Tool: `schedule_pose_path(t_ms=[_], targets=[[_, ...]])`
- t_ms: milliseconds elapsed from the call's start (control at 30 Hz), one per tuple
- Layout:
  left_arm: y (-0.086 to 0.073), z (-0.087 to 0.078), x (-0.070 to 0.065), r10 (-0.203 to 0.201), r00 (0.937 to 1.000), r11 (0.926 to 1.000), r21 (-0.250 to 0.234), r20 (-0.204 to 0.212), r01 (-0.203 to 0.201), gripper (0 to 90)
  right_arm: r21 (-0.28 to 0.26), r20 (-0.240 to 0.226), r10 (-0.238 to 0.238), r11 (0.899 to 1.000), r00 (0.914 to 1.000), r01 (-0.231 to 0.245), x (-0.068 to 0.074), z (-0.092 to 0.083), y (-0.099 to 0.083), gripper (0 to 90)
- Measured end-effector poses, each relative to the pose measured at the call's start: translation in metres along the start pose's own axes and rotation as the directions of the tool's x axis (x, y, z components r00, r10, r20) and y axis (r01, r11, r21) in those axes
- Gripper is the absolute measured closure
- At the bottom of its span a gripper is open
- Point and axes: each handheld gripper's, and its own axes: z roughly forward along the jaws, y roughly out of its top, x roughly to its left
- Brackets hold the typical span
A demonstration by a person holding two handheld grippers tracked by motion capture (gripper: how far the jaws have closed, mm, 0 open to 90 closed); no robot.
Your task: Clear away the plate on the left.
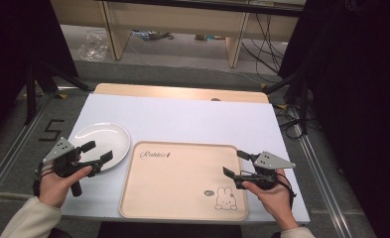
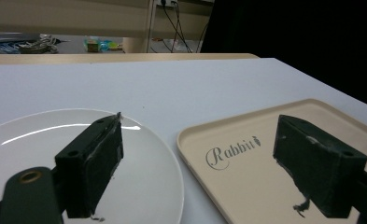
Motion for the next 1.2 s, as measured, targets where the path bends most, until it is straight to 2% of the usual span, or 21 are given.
schedule_pose_path(t_ms=[133, 167, 267, 433, 467, 500, 567, 667, 700, 767, 800, 833, 867, 900, 933, 967, 1033, 1067, 1100, 1133, 1200], targets=[[0.000, -0.002, 0.003, -0.011, 0.9998, 0.9999, -0.001, -0.018, 0.010, 15.6, -0.003, 0.006, -0.004, 1.000, 1.0000, 0.004, 0.000, 0.000, 0.000, 20.9], [0.000, -0.002, 0.004, -0.014, 0.9996, 0.9999, -0.001, -0.024, 0.014, 15.7, 0.007, -0.014, 0.027, 1.000, 0.9995, -0.027, 0.002, 0.001, 0.000, 20.9], [0.000, -0.003, 0.008, -0.028, 0.9990, 0.9996, 0.006, -0.035, 0.028, 15.7, 0.000, 0.014, 0.001, 1.000, 0.9999, -0.001, 0.002, 0.000, 0.000, 20.9], [-0.001, -0.002, 0.017, -0.067, 0.9950, 0.9965, 0.046, -0.075, 0.070, 17.7, 0.031, 0.014, 0.013, 0.999, 0.9998, -0.013, 0.002, -0.001, 0.000, 21.0], [-0.001, -0.002, 0.022, -0.100, 0.9912, 0.9927, 0.058, -0.087, 0.105, 18.1, 0.019, 0.007, 0.017, 1.000, 0.9998, -0.017, 0.002, 0.000, 0.000, 21.1], [0.000, -0.002, 0.025, -0.112, 0.9884, 0.9907, 0.066, -0.103, 0.119, 18.6, 0.015, 0.005, 0.023, 1.000, 0.9997, -0.023, 0.002, 0.001, 0.000, 21.1], [0.001, -0.001, 0.027, -0.110, 0.9872, 0.9905, 0.069, -0.115, 0.119, 18.9, 0.017, 0.002, 0.023, 1.000, 0.9997, -0.023, 0.001, 0.001, 0.000, 21.1], [0.003, -0.001, 0.038, -0.137, 0.9769, 0.9864, 0.068, -0.164, 0.149, 19.7, 0.016, -0.004, 0.002, 1.000, 1.0000, -0.002, 0.000, 0.002, 0.000, 21.3], [0.003, -0.001, 0.038, -0.137, 0.9769, 0.9864, 0.068, -0.164, 0.149, 20.0, 0.016, -0.004, 0.002, 1.000, 1.0000, -0.002, 0.000, 0.002, 0.000, 21.3], [0.002, -0.002, 0.044, -0.143, 0.9695, 0.9847, 0.070, -0.199, 0.160, 21.7, 0.025, -0.008, 0.015, 1.000, 0.9999, -0.014, 0.001, 0.002, 0.000, 21.3], [0.002, -0.002, 0.047, -0.148, 0.9643, 0.9829, 0.075, -0.219, 0.168, 21.7, 0.023, 0.004, 0.002, 1.000, 1.0000, -0.002, 0.001, 0.001, 0.000, 21.3], [0.000, -0.002, 0.054, -0.157, 0.9540, 0.9795, 0.084, -0.255, 0.183, 24.2, 0.027, -0.002, 0.027, 0.999, 0.9996, -0.026, 0.002, 0.001, -0.001, 21.3], [-0.001, -0.003, 0.057, -0.168, 0.9476, 0.9763, 0.088, -0.272, 0.198, 25.1, 0.028, 0.000, 0.025, 0.999, 0.9997, -0.025, 0.002, 0.001, -0.001, 21.3], [-0.001, -0.003, 0.057, -0.168, 0.9476, 0.9763, 0.088, -0.272, 0.198, 25.6, 0.028, 0.000, 0.025, 0.999, 0.9997, -0.025, 0.002, 0.001, -0.001, 21.3], [-0.002, -0.004, 0.064, -0.183, 0.9341, 0.9672, 0.114, -0.307, 0.227, 25.8, 0.026, -0.002, 0.027, 0.999, 0.9996, -0.027, 0.002, 0.001, -0.001, 21.4], [-0.002, -0.004, 0.064, -0.183, 0.9341, 0.9672, 0.114, -0.307, 0.227, 26.0, 0.021, 0.001, 0.022, 1.000, 0.9998, -0.022, 0.002, 0.002, -0.001, 21.4], [-0.004, -0.005, 0.074, -0.216, 0.9116, 0.9556, 0.116, -0.350, 0.271, 26.7, 0.024, -0.001, 0.024, 0.999, 0.9997, -0.024, 0.002, 0.002, -0.001, 21.5], [-0.004, -0.005, 0.077, -0.220, 0.9064, 0.9530, 0.119, -0.361, 0.279, 27.0, 0.020, 0.001, 0.022, 1.000, 0.9998, -0.022, 0.002, 0.002, -0.001, 21.6], [-0.004, -0.005, 0.077, -0.220, 0.9064, 0.9530, 0.119, -0.361, 0.279, 26.9, 0.020, 0.001, 0.022, 1.000, 0.9998, -0.022, 0.002, 0.002, -0.001, 21.6], [-0.005, -0.004, 0.083, -0.221, 0.9072, 0.9542, 0.114, -0.358, 0.277, 26.8, 0.020, 0.001, 0.022, 1.000, 0.9998, -0.022, 0.002, 0.002, -0.001, 21.7], [-0.006, -0.003, 0.087, -0.234, 0.8985, 0.9468, 0.124, -0.372, 0.297, 26.7, 0.020, 0.001, 0.022, 1.000, 0.9998, -0.022, 0.002, 0.002, -0.001, 21.7]])
